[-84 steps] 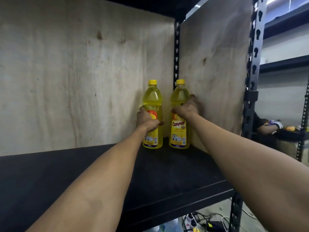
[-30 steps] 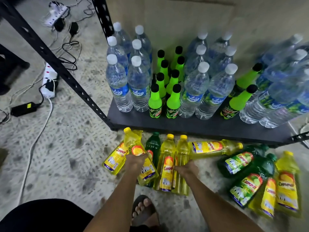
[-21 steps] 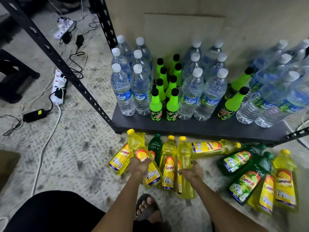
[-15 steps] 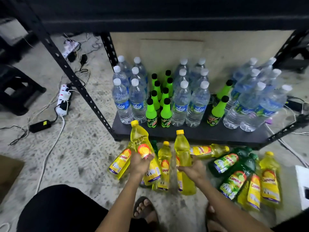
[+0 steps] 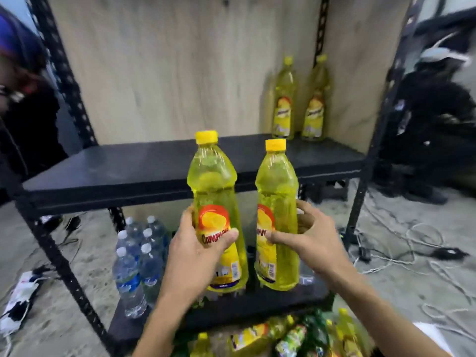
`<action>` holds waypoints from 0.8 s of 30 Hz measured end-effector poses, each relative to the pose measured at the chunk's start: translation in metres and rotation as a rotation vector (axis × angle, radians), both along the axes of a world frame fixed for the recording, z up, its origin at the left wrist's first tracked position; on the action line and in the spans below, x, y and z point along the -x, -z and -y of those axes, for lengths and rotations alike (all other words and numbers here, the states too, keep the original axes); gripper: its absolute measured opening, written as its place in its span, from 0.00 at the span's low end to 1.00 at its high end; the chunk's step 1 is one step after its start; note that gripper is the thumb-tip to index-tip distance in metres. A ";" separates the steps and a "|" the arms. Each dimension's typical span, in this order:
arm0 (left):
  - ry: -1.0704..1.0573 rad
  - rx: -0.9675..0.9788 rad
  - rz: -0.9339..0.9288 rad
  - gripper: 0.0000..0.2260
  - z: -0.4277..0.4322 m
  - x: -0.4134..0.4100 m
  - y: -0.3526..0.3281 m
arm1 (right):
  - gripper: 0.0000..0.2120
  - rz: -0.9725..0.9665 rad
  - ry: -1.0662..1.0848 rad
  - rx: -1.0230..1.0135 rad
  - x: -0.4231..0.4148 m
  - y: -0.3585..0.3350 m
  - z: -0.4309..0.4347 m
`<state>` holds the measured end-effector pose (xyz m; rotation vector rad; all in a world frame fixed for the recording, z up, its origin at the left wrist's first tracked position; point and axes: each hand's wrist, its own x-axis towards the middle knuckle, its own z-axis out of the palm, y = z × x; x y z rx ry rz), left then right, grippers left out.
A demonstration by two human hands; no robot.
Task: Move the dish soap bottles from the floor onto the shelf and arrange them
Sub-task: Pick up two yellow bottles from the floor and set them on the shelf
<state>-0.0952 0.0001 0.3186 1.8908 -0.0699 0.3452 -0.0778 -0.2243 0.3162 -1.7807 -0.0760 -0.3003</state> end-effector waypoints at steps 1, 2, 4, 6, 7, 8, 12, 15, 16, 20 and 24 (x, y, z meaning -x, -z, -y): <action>0.019 0.005 0.053 0.25 0.013 -0.007 -0.023 | 0.28 0.039 0.012 -0.007 -0.005 -0.021 0.011; 0.032 0.012 0.105 0.25 0.026 -0.017 -0.044 | 0.28 0.072 0.036 -0.008 -0.013 -0.040 0.023; 0.055 0.010 0.201 0.26 0.051 -0.044 -0.078 | 0.30 0.143 0.118 0.004 -0.033 -0.071 0.045; 0.059 -0.010 0.263 0.27 0.077 -0.076 -0.103 | 0.30 0.194 0.201 0.006 -0.056 -0.097 0.064; 0.058 -0.022 0.284 0.27 0.090 -0.094 -0.113 | 0.30 0.214 0.241 0.010 -0.069 -0.108 0.074; 0.055 -0.036 0.307 0.28 0.103 -0.113 -0.121 | 0.30 0.230 0.280 0.013 -0.083 -0.119 0.082; 0.064 -0.073 0.358 0.33 0.153 -0.197 -0.139 | 0.33 0.281 0.420 0.076 -0.148 -0.143 0.108; 0.049 -0.109 0.329 0.37 0.184 -0.253 -0.145 | 0.33 0.280 0.507 0.125 -0.192 -0.149 0.120; 0.039 -0.119 0.321 0.39 0.192 -0.270 -0.147 | 0.33 0.273 0.535 0.135 -0.204 -0.150 0.123; 0.021 -0.104 0.321 0.38 0.215 -0.318 -0.152 | 0.41 0.240 0.601 0.145 -0.246 -0.151 0.135; 0.009 -0.076 0.300 0.39 0.231 -0.346 -0.146 | 0.44 0.212 0.632 0.134 -0.274 -0.141 0.146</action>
